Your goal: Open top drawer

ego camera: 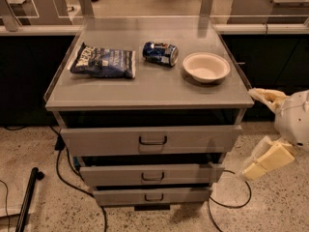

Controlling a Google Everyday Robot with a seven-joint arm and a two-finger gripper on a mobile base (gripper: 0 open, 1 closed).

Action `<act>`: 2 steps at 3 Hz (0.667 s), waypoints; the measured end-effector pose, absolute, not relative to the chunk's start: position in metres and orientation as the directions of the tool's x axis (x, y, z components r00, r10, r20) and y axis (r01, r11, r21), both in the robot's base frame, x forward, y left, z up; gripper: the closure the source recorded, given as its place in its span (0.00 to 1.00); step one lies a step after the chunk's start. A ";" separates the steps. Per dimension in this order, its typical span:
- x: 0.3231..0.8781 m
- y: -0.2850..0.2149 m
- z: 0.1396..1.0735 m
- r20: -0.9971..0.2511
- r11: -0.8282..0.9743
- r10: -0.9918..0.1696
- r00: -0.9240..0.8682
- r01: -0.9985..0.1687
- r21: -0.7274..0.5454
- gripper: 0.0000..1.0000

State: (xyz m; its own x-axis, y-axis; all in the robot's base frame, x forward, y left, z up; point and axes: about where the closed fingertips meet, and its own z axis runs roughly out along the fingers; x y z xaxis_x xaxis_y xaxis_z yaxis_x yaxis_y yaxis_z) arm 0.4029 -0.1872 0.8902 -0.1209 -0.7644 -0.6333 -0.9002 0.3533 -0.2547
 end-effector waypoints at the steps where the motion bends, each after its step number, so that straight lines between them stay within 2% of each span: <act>1: 0.408 -0.177 0.886 -0.626 0.346 -0.773 -0.102 -0.895 -0.281 0.00; 2: 0.422 -0.168 0.868 -0.623 0.349 -0.776 -0.099 -0.890 -0.293 0.00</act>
Offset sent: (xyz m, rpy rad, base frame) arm 0.0417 0.0259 -0.0485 -0.0209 -0.0548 -0.0227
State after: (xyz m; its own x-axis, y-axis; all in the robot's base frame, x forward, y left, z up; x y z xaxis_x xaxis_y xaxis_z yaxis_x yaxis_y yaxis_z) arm 0.4225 -0.1682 0.8676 -0.0992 -0.7758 -0.6231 -0.8899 0.3493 -0.2933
